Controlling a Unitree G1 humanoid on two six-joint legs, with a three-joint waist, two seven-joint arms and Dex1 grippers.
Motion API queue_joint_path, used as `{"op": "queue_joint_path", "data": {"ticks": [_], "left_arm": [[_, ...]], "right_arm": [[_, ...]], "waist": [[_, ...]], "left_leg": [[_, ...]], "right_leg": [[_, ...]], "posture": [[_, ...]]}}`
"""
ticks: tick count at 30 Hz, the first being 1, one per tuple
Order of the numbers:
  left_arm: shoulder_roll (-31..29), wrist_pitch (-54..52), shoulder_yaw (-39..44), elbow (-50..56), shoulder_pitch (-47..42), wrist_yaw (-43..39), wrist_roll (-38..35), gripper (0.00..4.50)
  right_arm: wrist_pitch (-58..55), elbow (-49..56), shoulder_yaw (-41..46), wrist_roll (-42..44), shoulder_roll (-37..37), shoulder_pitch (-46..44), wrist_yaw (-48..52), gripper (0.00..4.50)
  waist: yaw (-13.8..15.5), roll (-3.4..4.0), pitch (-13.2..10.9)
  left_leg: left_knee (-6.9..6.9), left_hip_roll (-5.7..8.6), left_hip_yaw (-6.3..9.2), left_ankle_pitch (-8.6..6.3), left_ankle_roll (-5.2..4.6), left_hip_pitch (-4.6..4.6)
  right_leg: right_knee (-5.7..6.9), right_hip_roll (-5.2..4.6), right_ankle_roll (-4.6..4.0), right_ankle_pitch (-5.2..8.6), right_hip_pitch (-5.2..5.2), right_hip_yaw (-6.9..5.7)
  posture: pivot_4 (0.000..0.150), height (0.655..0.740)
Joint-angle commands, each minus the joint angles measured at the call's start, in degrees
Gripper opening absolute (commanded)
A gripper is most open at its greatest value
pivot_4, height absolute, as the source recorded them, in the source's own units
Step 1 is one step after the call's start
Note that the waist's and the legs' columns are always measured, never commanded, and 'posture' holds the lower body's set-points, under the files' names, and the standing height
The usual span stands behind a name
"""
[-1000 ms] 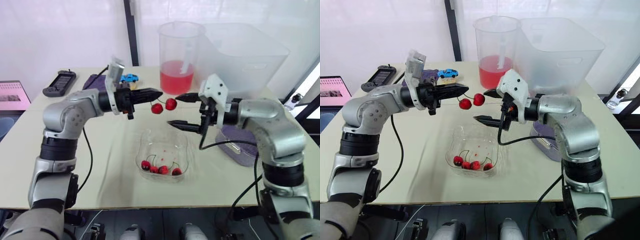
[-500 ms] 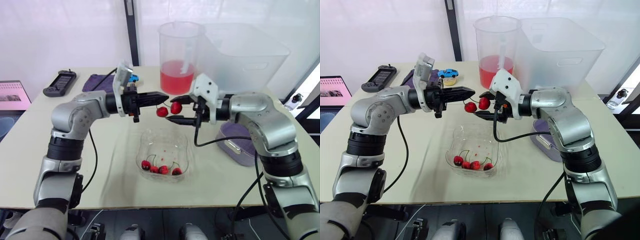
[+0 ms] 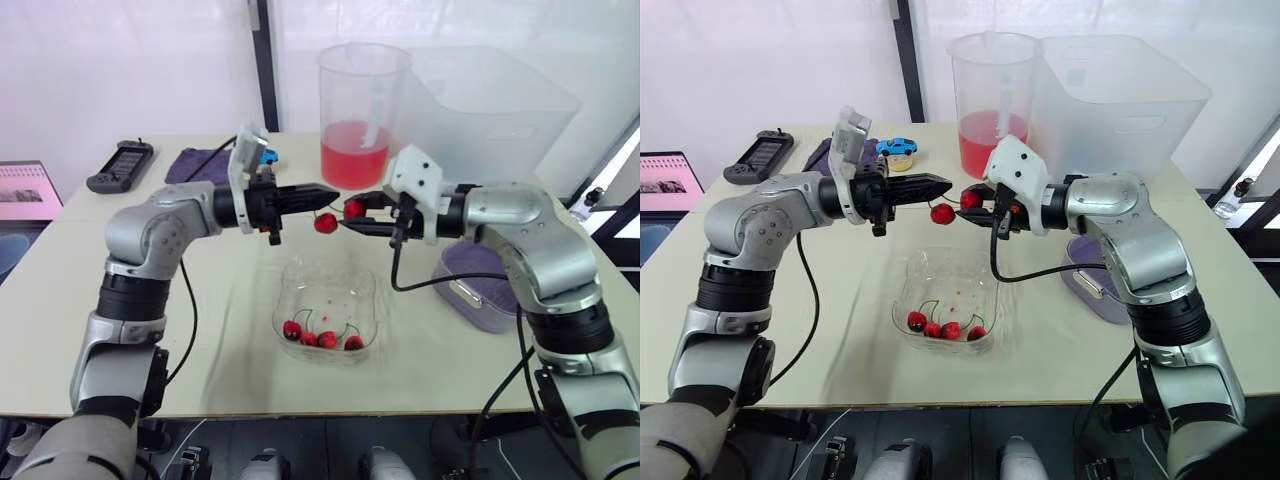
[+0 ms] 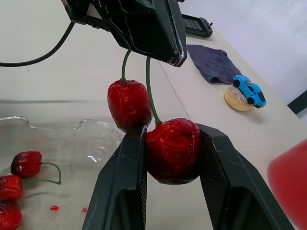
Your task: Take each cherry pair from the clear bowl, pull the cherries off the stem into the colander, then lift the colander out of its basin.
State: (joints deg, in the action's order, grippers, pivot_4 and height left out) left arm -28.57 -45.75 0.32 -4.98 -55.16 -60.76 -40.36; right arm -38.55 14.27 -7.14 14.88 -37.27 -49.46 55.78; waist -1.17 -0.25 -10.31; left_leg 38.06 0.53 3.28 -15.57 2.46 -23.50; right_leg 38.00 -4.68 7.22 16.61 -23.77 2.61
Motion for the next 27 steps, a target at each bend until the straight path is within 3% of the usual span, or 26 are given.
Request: {"op": "queue_joint_path", "data": {"ticks": [1,15,19,23,27], "left_arm": [[-0.2,1.1,1.3,1.0,-2.0,0.1,0.0,0.0],[0.8,1.4,2.7,1.7,-1.4,0.2,-0.7,0.0],[1.1,1.6,3.1,1.6,-1.2,0.7,-0.6,0.0],[0.6,2.9,2.6,1.1,-0.6,0.1,0.6,0.0],[0.1,4.0,2.1,0.2,-0.8,-0.8,1.5,0.0]], "right_arm": [[0.5,1.1,0.5,0.7,-1.3,0.2,0.4,1.46],[-0.5,-4.0,6.6,5.1,-9.2,8.3,4.0,1.46],[-1.4,-7.1,9.9,4.1,-18.0,7.5,6.3,1.46],[2.9,-13.4,7.1,-2.2,-28.2,8.1,8.5,1.46],[5.9,-18.9,5.4,-5.4,-31.5,8.8,10.0,1.46]], "waist": [[0.0,0.0,0.0],[0.1,-0.02,0.0],[0.3,0.0,0.0],[0.5,-0.01,0.0],[-0.1,-0.01,0.0]], "left_leg": [[0.0,0.0,0.0,0.0,0.0,0.0],[0.01,0.0,-0.02,0.0,-0.01,0.0],[0.01,0.0,-0.03,-0.01,-0.01,0.0],[0.05,0.03,-0.11,-0.01,-0.02,0.0],[0.02,-0.01,-0.14,-0.02,-0.04,0.02]], "right_leg": [[0.0,0.0,0.0,0.0,0.0,0.0],[-0.01,0.01,0.0,0.0,0.02,0.0],[-0.02,-0.01,0.0,0.0,0.02,0.02],[-0.11,-0.02,0.0,0.0,0.11,-0.03],[-0.13,0.02,0.01,0.0,0.1,-0.01]], "posture": [[0.15,0.7337],[0.15,0.7337],[0.15,0.7337],[0.15,0.7337],[0.15,0.7337]]}}
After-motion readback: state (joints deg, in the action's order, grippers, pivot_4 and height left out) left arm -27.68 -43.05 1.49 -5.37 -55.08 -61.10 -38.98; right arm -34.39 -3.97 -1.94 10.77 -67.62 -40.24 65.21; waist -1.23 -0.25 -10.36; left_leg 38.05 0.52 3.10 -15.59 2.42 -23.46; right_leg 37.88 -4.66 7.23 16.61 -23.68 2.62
